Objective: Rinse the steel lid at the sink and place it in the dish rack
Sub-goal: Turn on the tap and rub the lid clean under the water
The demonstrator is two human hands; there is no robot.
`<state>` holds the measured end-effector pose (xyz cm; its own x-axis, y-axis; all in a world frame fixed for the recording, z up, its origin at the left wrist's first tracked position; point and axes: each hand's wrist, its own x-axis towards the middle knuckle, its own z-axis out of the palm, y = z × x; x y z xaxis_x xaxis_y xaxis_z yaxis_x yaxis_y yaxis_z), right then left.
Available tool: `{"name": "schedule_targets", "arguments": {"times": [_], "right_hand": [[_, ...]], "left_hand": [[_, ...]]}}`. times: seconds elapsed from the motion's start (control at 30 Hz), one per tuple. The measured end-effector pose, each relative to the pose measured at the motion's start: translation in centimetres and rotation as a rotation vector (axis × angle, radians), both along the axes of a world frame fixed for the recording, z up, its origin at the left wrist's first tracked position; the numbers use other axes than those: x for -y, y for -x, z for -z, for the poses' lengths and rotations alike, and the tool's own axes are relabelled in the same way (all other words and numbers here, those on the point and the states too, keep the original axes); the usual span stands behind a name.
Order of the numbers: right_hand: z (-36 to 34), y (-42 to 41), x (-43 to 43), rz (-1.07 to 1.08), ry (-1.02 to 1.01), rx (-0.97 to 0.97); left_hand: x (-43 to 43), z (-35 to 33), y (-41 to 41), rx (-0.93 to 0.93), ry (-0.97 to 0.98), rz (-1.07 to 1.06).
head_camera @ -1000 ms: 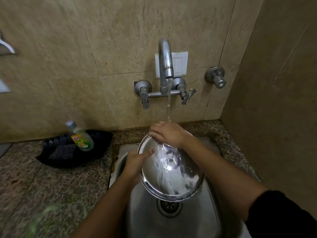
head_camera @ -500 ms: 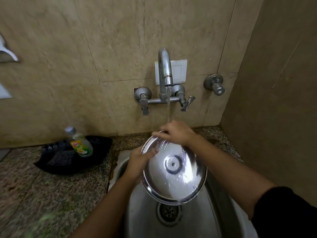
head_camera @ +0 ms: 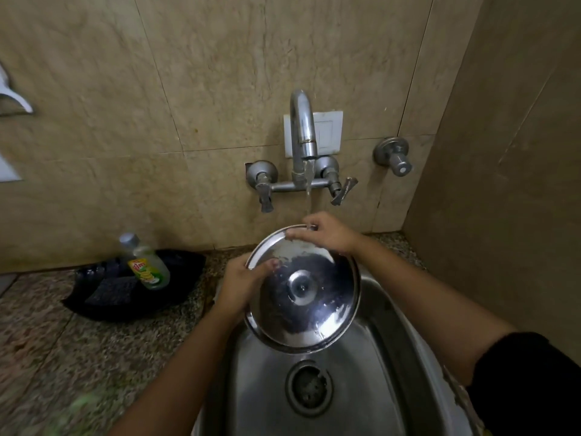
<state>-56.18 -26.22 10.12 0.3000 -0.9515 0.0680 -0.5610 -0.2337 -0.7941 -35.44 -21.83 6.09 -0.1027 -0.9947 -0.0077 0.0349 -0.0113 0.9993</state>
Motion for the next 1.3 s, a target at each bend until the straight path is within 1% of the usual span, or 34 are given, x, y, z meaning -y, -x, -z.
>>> {"name": "schedule_targets", "arguments": {"times": [0.07, 0.13, 0.17, 0.2, 0.27, 0.3, 0.33, 0.37, 0.4, 0.5, 0.53, 0.6, 0.67, 0.7, 0.77, 0.8, 0.83, 0.9, 0.93, 0.97, 1.03, 1.07, 1.1, 1.13, 1.17, 1.27, 1.3], "right_hand": [[0.9, 1.5, 0.1, 0.073, -0.056, 0.169], [0.1, 1.1, -0.2, 0.039, -0.073, 0.185], [-0.8, 0.2, -0.3, -0.007, -0.065, 0.109], [-1.8, -1.0, -0.6, -0.070, -0.027, -0.038], [-3.3, -3.8, -1.2, -0.197, 0.128, -0.414], [-3.7, -4.6, -1.4, -0.234, 0.180, -0.508], [-3.9, -4.6, -1.3, -0.243, 0.197, -0.533], [-3.7, -4.0, -1.3, -0.216, 0.169, -0.480], [-3.3, -3.0, -1.2, -0.154, 0.102, -0.364], [-1.4, 0.5, -1.1, 0.081, -0.068, 0.063], [-0.7, 1.2, -1.2, 0.130, -0.083, 0.141], [0.0, 1.4, -1.5, 0.142, -0.079, 0.205], [-0.7, 0.2, -1.5, 0.067, -0.068, 0.182], [-1.2, -0.6, -1.4, -0.003, -0.058, 0.089], [-2.2, -2.5, -1.2, -0.139, 0.002, -0.200], [-2.3, -3.1, -1.1, -0.176, 0.022, -0.291], [-2.6, -3.4, -1.1, -0.176, 0.030, -0.320], [-2.6, -2.7, -1.1, -0.139, 0.045, -0.283], [-2.2, -1.9, -1.0, -0.104, 0.032, -0.226], [-1.8, -0.9, -1.0, -0.049, 0.003, -0.142], [-0.8, 1.0, -0.9, 0.068, -0.065, 0.081], [-0.4, 1.5, -0.9, 0.098, -0.083, 0.155], [-0.4, 1.6, -1.0, 0.099, -0.086, 0.179], [-0.7, 1.2, -0.9, 0.083, -0.071, 0.157], [-1.2, 0.4, -0.9, 0.062, -0.033, 0.090], [-3.0, -1.9, -0.5, -0.008, 0.139, -0.201], [-3.3, -2.3, -0.4, -0.029, 0.172, -0.247]], "left_hand": [[0.1, 0.0, -0.4, -0.059, -0.019, -0.039], [0.4, -0.4, -0.3, -0.008, 0.015, -0.029], [0.5, -0.6, 0.0, 0.045, 0.049, 0.000], [0.5, -1.0, 0.3, 0.105, 0.097, 0.045], [0.3, -1.0, 0.9, 0.181, 0.185, 0.109], [0.3, -0.8, 0.9, 0.188, 0.202, 0.114], [0.1, -0.7, 0.8, 0.174, 0.201, 0.108], [-0.1, -0.7, 0.5, 0.151, 0.184, 0.094], [-0.3, -0.6, 0.2, 0.123, 0.160, 0.062], [-0.5, 0.0, -0.6, -0.024, 0.062, -0.072], [-0.5, 0.2, -0.8, -0.044, 0.044, -0.079], [-0.3, 0.4, -0.7, -0.016, -0.011, -0.031], [0.4, -0.5, -0.5, 0.078, -0.040, 0.068], [0.8, -1.3, -0.3, 0.149, -0.026, 0.146], [1.7, -2.9, 0.4, 0.290, 0.034, 0.322], [2.0, -3.5, 0.8, 0.325, 0.057, 0.373], [2.2, -3.8, 1.1, 0.325, 0.075, 0.391], [2.1, -3.7, 1.0, 0.311, 0.103, 0.337], [2.0, -3.5, 0.8, 0.296, 0.116, 0.280], [1.8, -3.1, 0.5, 0.256, 0.098, 0.209], [1.5, -2.5, 0.0, 0.103, 0.015, 0.078], [1.4, -2.4, -0.1, 0.046, -0.004, 0.035], [1.4, -2.3, -0.1, 0.020, -0.018, 0.014], [1.5, -2.3, 0.0, 0.036, -0.012, 0.013], [1.5, -2.6, 0.1, 0.065, 0.003, 0.028], [1.3, -3.0, 0.4, 0.112, 0.074, 0.078], [1.2, -3.1, 0.4, 0.111, 0.094, 0.076]]}}
